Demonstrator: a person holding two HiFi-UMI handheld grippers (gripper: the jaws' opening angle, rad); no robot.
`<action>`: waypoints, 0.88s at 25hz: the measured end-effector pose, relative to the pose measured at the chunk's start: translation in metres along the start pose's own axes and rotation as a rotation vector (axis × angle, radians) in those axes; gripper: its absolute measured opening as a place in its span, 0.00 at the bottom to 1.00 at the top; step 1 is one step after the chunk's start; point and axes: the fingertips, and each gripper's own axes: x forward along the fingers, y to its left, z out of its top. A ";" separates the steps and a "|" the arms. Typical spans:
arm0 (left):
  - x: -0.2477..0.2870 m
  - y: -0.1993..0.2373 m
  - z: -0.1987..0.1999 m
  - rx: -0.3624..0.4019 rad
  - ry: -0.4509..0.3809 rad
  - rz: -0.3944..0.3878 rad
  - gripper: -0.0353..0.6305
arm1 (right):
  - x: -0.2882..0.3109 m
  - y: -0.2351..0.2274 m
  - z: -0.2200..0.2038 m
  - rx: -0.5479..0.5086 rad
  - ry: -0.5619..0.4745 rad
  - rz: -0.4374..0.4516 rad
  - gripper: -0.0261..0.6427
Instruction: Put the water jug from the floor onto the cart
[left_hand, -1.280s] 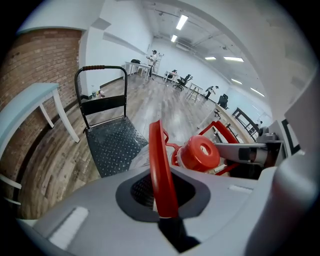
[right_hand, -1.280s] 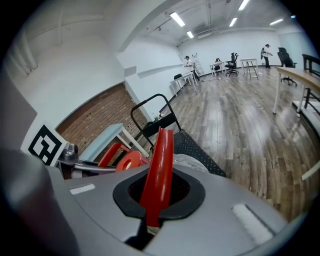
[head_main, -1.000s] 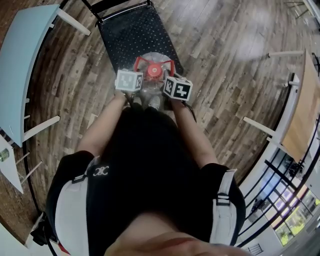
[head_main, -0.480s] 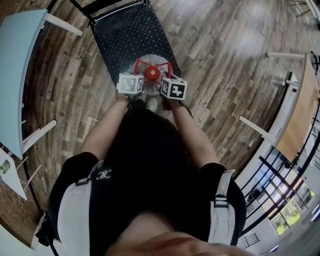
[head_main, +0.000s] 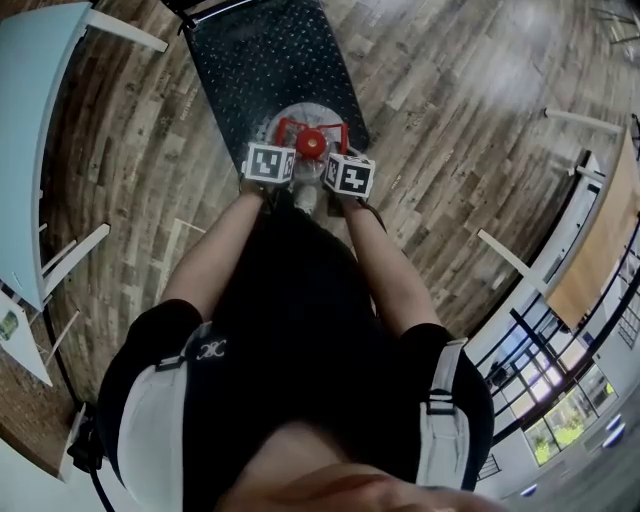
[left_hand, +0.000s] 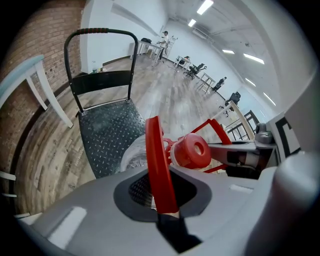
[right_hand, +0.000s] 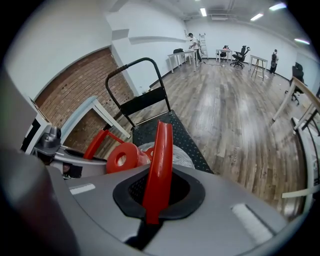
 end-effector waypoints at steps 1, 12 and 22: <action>0.003 0.000 -0.003 0.001 0.007 -0.003 0.12 | 0.002 -0.001 -0.002 0.002 0.006 -0.004 0.06; 0.027 0.014 -0.033 -0.003 0.083 0.012 0.15 | 0.018 -0.017 -0.021 -0.025 0.055 -0.046 0.06; 0.021 0.001 -0.022 -0.014 0.039 -0.096 0.34 | 0.014 -0.025 -0.019 -0.059 0.057 -0.073 0.22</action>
